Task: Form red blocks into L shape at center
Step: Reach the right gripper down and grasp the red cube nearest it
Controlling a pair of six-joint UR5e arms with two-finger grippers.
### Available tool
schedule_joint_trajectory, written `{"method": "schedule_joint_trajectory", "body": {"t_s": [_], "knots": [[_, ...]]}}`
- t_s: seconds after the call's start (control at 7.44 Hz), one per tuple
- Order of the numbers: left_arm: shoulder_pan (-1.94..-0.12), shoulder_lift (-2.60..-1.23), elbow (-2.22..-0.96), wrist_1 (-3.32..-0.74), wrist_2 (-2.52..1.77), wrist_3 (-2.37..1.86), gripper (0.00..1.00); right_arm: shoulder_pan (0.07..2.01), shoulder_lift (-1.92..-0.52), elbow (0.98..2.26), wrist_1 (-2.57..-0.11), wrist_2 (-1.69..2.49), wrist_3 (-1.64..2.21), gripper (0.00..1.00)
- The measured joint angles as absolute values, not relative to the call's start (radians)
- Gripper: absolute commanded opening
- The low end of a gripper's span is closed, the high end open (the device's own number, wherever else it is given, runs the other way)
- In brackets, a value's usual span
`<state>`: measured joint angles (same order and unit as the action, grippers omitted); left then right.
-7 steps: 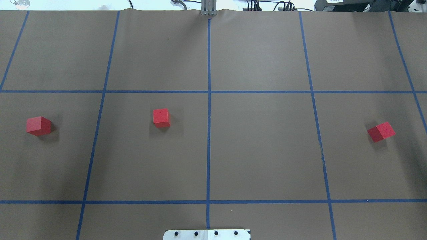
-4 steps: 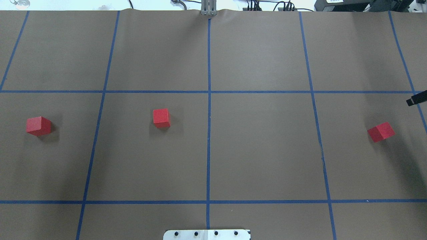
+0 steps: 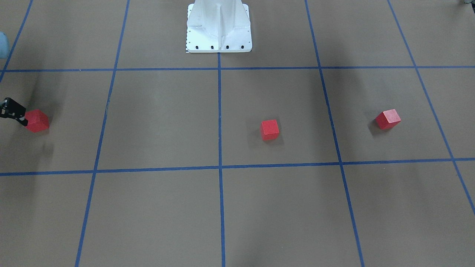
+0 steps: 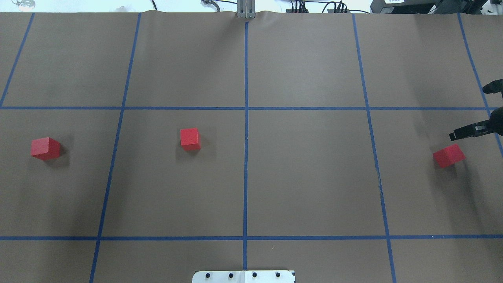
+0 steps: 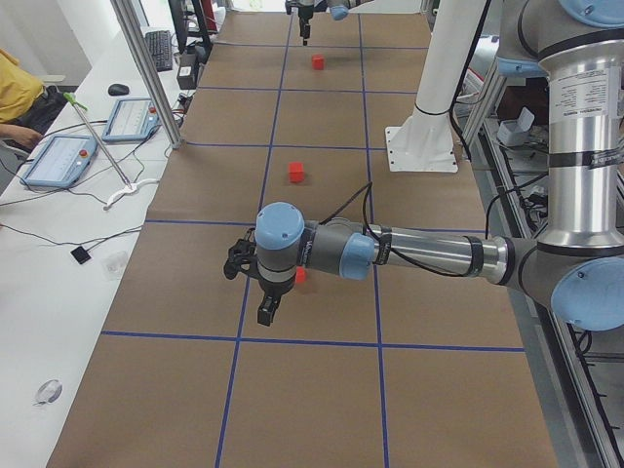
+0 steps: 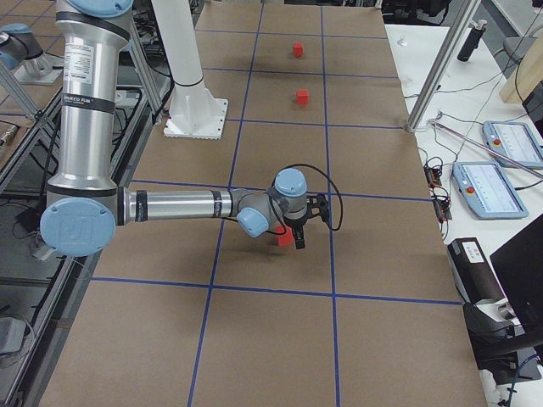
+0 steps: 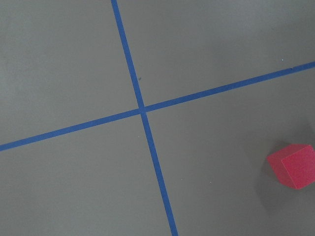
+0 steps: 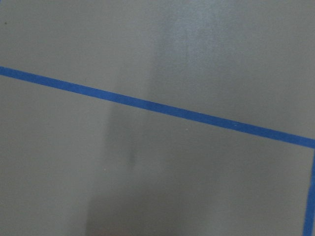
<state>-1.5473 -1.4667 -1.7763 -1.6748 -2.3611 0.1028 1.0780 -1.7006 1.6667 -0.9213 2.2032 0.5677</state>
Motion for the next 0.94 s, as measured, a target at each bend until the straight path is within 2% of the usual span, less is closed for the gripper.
{"method": "schedule_joint_trajectory", "body": {"t_s": [0.4,0.54,0.67,0.81,0.94], "knots": [[-1.546,-1.466,-1.775,-1.674,-2.361,0.103,1.00,1.009,-1.728,1.700,-0.909,2.156,0.593,0.99],[-1.545,-1.466,-1.775,-1.674,-2.361,0.103,1.00,0.993,-1.730,1.700,-0.908,2.139,0.593,0.95],[-1.545,-1.465,-1.775,-1.674,-2.362,0.103,1.00,0.983,-1.733,1.699,-0.908,2.132,0.592,0.77],[-1.545,-1.465,-1.775,-1.673,-2.361,0.103,1.00,0.976,-1.734,1.698,-0.909,2.129,0.591,0.64],[-1.545,-1.465,-1.775,-1.673,-2.361,0.103,1.00,0.970,-1.734,1.697,-0.912,2.128,0.591,0.56]]}}
